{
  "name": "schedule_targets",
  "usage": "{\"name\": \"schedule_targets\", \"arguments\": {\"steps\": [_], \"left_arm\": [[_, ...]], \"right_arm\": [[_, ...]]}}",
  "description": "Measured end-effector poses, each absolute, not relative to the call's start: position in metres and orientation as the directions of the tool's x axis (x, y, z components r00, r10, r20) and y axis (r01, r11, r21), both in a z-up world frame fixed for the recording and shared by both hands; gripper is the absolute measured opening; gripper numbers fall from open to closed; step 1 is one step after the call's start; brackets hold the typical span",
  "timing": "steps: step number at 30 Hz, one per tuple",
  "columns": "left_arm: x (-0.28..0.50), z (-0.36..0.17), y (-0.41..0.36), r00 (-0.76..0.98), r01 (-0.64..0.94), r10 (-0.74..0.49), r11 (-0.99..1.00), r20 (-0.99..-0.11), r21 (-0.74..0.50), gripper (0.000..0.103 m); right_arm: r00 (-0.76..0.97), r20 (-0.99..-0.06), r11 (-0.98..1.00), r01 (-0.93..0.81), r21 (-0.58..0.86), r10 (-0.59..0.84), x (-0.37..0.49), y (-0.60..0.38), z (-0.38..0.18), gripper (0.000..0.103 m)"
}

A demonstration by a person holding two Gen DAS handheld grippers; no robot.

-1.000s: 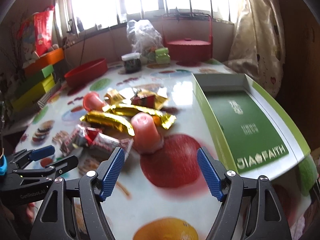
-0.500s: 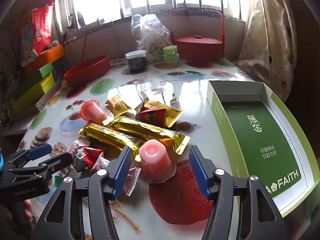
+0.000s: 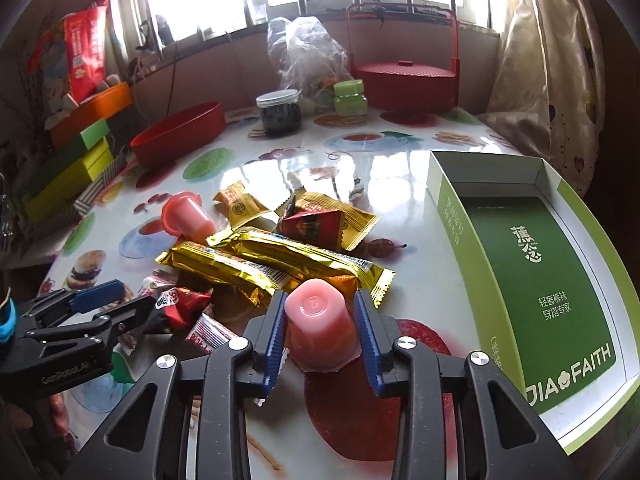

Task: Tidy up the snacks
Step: 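Grasp the pink jelly cup with the right tool while the left tool grasps a red-white candy packet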

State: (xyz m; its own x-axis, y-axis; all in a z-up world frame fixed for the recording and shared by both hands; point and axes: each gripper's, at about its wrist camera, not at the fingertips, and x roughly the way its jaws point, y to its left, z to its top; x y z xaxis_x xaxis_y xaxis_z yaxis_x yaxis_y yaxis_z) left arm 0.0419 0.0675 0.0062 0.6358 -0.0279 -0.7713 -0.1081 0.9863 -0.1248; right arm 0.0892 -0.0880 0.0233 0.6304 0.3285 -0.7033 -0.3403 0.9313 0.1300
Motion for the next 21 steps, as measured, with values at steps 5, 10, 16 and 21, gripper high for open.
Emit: {"name": "schedule_targets", "arguments": {"steps": [5,10,16,21], "left_arm": [[0.043,0.007,0.063,0.632,-0.079,-0.039,0.990,-0.774,-0.114,0.040],[0.043,0.007,0.061,0.631,-0.064,-0.050,0.991,-0.774,-0.116,0.022],[0.040,0.010,0.060,0.638,-0.061,-0.058,0.990,-0.768,-0.126,0.021],[0.037,0.022,0.062,0.657,-0.068,-0.052,0.990,-0.752,-0.127,0.021]], "right_arm": [[0.637,-0.697,0.932,-0.338,0.132,0.330,0.089,-0.088,0.024,0.030],[0.633,-0.695,0.930,-0.335,0.150,0.340,0.087,-0.091,0.025,0.029],[0.636,-0.689,0.929,-0.334,0.162,0.349,0.086,-0.096,0.027,0.029],[0.645,-0.674,0.926,-0.335,0.175,0.360,0.083,-0.099,0.032,0.029]]}}
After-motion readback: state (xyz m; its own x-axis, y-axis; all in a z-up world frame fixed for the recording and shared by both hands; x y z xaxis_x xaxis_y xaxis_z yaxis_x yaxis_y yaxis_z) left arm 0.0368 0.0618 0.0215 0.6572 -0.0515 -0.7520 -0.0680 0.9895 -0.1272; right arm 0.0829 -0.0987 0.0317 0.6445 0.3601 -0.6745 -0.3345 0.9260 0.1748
